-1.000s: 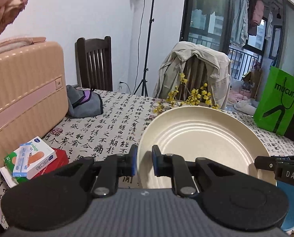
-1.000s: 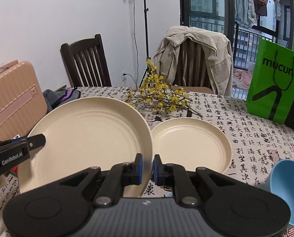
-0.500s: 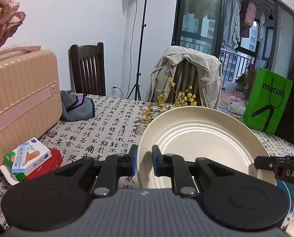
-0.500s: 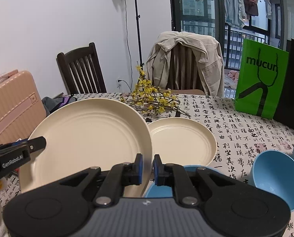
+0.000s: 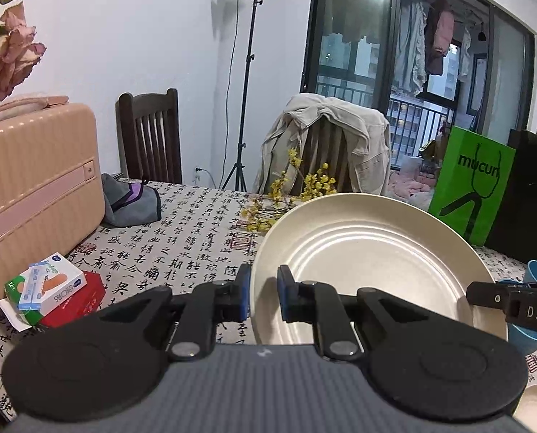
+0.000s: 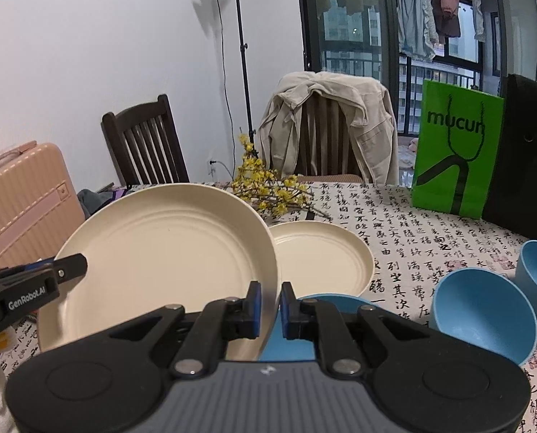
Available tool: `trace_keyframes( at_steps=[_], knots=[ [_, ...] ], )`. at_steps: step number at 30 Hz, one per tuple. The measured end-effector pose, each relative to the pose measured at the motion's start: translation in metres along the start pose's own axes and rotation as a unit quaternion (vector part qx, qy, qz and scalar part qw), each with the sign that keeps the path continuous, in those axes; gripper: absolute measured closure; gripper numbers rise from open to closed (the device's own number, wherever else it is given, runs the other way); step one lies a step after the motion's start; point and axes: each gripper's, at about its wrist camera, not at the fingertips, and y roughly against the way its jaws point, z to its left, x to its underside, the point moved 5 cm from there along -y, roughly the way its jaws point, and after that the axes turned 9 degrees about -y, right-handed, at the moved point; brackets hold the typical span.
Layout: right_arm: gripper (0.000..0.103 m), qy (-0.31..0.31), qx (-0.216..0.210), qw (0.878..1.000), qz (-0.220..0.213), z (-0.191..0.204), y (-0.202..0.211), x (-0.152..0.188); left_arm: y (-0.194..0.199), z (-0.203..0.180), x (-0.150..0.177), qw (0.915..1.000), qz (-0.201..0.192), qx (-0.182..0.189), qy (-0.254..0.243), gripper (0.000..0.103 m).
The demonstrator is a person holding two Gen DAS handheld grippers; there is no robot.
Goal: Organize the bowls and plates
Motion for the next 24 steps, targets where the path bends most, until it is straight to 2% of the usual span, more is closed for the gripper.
trace_keyframes(
  at_steps=[24],
  knots=[
    [0.092, -0.041, 0.008, 0.999, -0.035, -0.045, 0.037, 0.018, 0.027, -0.048, 0.005, 0.9988, -0.034, 0.024, -0.026, 0.088]
  ],
)
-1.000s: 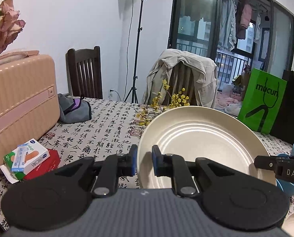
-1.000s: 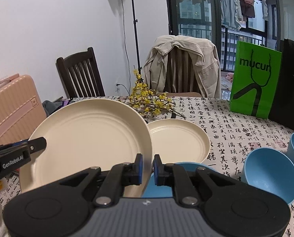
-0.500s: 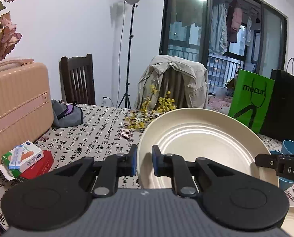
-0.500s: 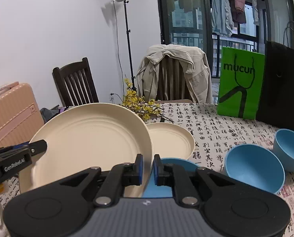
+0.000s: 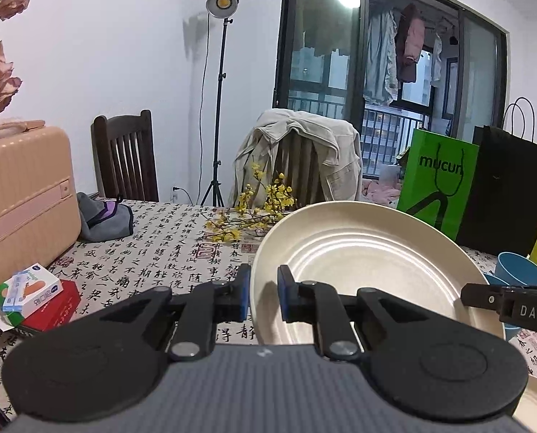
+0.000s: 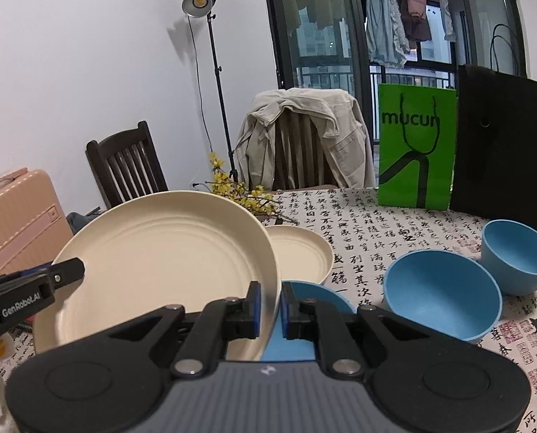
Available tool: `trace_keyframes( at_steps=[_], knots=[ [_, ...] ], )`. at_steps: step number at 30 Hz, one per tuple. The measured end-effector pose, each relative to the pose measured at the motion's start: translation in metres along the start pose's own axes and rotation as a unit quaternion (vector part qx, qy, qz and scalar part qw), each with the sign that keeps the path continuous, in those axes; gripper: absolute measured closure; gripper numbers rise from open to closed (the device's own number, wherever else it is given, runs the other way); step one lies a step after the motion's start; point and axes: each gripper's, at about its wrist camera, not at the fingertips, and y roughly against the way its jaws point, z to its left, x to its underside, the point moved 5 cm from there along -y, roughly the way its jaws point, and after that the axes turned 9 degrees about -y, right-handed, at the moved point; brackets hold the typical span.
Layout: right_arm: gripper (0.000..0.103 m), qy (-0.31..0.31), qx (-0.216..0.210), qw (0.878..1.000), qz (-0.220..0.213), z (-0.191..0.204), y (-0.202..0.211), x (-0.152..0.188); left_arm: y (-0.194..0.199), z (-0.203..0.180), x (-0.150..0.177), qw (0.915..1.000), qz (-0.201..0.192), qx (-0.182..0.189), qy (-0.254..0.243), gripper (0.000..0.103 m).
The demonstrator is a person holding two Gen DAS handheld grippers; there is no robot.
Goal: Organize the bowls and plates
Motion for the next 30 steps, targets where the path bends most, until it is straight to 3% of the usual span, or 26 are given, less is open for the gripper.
trace_keyframes(
  at_steps=[30],
  knots=[
    [0.092, -0.033, 0.011, 0.999, -0.040, -0.051, 0.033, 0.001, -0.004, -0.046, -0.003, 0.9990, -0.005, 0.043, -0.011, 0.088]
  ],
)
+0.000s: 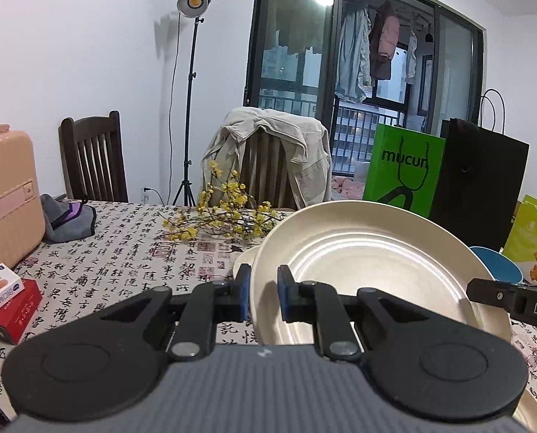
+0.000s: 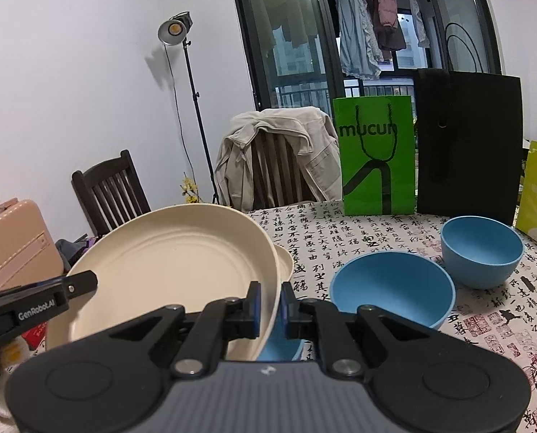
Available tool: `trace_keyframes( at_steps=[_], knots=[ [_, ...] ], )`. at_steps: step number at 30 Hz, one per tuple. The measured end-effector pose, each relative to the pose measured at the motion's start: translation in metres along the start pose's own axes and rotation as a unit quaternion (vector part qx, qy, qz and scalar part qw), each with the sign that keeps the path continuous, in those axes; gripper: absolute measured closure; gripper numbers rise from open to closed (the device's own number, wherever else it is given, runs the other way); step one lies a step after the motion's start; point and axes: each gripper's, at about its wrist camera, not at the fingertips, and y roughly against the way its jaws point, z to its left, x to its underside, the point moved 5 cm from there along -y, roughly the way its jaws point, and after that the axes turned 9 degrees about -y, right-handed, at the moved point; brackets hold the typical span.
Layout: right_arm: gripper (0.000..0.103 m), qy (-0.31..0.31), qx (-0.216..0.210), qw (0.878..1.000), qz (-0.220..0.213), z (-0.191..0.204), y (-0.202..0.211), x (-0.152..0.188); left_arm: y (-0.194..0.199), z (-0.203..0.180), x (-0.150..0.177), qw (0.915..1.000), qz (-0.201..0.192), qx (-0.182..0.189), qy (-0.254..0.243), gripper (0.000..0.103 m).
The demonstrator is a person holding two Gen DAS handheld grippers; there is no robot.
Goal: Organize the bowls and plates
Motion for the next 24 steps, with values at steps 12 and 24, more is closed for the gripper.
trace_keyframes(
  at_steps=[12, 24],
  knots=[
    [0.092, -0.011, 0.008, 1.000, -0.014, -0.023, 0.013, 0.004, 0.000, -0.022, 0.000, 0.9998, -0.006, 0.015, -0.014, 0.088],
    [0.092, -0.007, 0.025, 0.998, -0.054, -0.036, 0.035, 0.004, 0.002, -0.044, 0.005, 0.9992, -0.010, 0.033, -0.018, 0.088]
  ],
)
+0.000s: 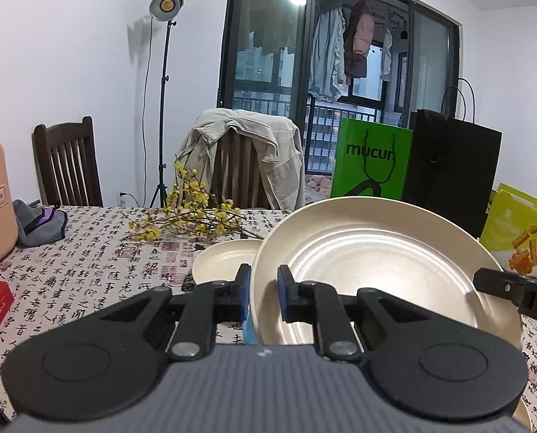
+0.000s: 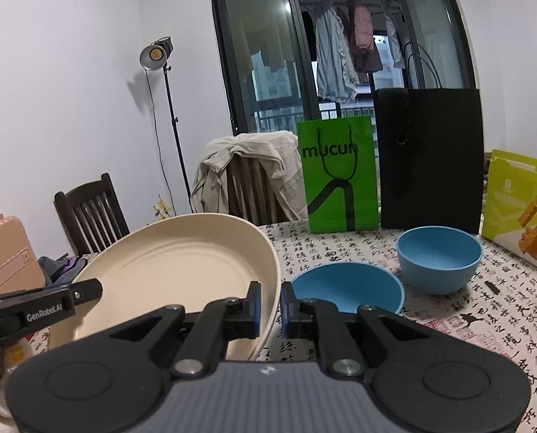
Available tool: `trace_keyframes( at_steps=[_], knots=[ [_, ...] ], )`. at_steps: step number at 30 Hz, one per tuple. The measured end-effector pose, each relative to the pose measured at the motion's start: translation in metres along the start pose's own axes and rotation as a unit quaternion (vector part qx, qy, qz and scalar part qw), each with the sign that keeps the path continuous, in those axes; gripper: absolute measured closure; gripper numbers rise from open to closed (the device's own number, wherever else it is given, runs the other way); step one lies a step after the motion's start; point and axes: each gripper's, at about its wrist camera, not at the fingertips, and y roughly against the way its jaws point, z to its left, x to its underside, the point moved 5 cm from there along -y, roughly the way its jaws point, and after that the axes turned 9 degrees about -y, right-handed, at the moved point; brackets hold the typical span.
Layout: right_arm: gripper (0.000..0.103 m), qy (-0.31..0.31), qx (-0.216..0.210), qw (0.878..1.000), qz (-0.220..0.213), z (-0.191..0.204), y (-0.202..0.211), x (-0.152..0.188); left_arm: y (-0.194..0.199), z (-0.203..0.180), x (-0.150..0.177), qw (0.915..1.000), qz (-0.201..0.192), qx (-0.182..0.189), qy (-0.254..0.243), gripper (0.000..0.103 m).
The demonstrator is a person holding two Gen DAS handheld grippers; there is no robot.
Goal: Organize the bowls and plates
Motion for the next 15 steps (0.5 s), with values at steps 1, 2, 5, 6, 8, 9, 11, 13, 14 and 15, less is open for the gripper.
trace_keyframes(
  at_steps=[1, 2, 5, 6, 8, 9, 11, 13, 14, 15],
  knots=[
    [0.092, -0.001, 0.000, 1.000, -0.002, -0.002, 0.001, 0.000, 0.000, -0.001, 0.000, 1.0000, 0.000, 0.002, 0.000, 0.088],
    [0.092, -0.002, -0.001, 1.000, -0.003, -0.003, 0.003, 0.000, 0.000, -0.003, 0.001, 1.0000, -0.001, 0.003, 0.001, 0.088],
    [0.092, -0.005, -0.001, 1.000, -0.008, -0.007, 0.006, 0.000, 0.000, -0.007, 0.002, 1.0000, -0.004, 0.008, 0.002, 0.088],
    [0.092, -0.006, 0.000, 1.000, -0.009, -0.009, 0.007, 0.001, 0.001, -0.008, 0.003, 0.9999, -0.004, 0.009, 0.002, 0.088],
    [0.092, -0.008, 0.002, 1.000, -0.011, -0.011, 0.009, 0.001, 0.002, -0.012, 0.004, 0.9999, -0.005, 0.012, -0.002, 0.088],
    [0.092, -0.008, 0.004, 1.000, -0.013, -0.013, 0.010, 0.001, 0.002, -0.014, 0.004, 0.9999, -0.005, 0.013, -0.004, 0.088],
    [0.092, -0.010, 0.005, 1.000, -0.014, -0.016, 0.010, 0.001, 0.002, -0.015, 0.004, 0.9999, -0.007, 0.013, -0.007, 0.088],
    [0.092, -0.013, 0.005, 1.000, -0.016, -0.019, 0.012, 0.001, 0.002, -0.017, 0.004, 0.9998, -0.011, 0.014, -0.010, 0.088],
    [0.092, -0.014, 0.005, 1.000, -0.016, -0.020, 0.013, 0.002, 0.002, -0.018, 0.004, 0.9998, -0.012, 0.014, -0.011, 0.088],
    [0.092, -0.015, 0.005, 1.000, -0.017, -0.021, 0.014, 0.002, 0.003, -0.020, 0.004, 0.9997, -0.013, 0.014, -0.013, 0.088]
  ],
)
